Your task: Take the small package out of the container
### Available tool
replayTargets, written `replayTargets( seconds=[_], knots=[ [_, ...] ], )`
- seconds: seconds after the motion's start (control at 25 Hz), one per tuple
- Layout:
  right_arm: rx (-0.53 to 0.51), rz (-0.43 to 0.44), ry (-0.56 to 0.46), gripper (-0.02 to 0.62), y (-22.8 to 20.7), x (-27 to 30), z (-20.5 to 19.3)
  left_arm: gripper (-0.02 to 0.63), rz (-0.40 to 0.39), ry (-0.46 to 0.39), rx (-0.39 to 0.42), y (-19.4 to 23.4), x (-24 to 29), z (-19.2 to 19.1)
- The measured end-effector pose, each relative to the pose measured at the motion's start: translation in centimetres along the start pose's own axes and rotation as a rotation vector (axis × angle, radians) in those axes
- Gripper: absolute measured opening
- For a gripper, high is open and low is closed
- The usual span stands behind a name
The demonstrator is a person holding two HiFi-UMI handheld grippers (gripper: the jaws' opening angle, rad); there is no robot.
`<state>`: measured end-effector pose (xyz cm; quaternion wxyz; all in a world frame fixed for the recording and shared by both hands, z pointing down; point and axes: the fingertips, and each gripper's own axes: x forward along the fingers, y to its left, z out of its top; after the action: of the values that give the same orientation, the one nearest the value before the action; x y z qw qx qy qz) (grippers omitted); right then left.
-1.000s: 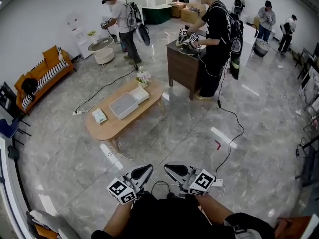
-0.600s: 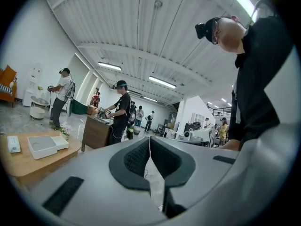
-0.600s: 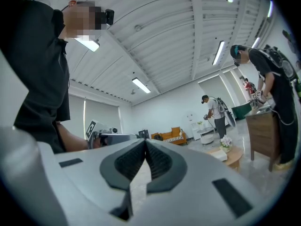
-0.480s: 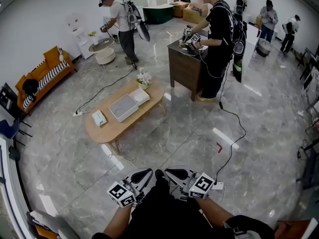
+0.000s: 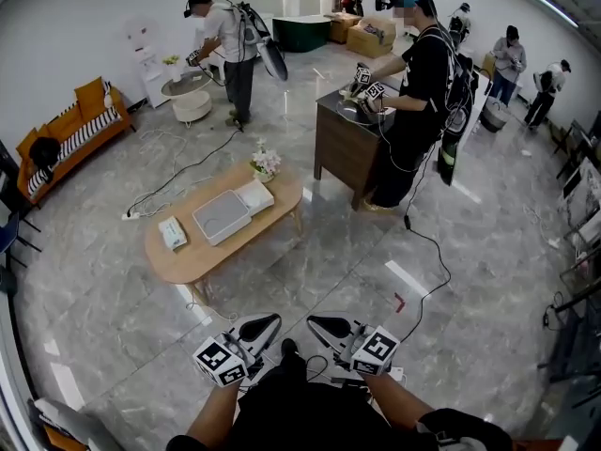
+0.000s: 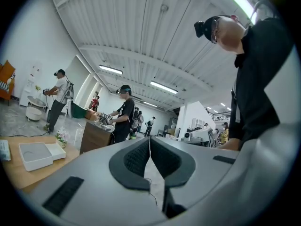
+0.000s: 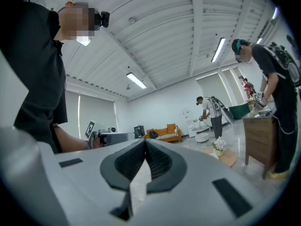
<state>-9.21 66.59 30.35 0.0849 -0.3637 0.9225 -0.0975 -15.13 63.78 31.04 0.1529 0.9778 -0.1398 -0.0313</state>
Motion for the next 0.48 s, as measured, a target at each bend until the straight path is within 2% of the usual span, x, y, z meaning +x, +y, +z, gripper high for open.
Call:
replayTargets(
  seconds=[0.32,0.48],
  knots=[
    [-0.030,0.008,0.039,0.012,-6.4,5.2,2.8,0.018,0.013,-0.043,0.005,8.1,3.3,4.5],
    [-0.045,-0.028,0.052,0.012,-10.3,7.2,4.1,0.018,-0.013,-0.033,0.011,11.8,5.5,5.6]
  ],
)
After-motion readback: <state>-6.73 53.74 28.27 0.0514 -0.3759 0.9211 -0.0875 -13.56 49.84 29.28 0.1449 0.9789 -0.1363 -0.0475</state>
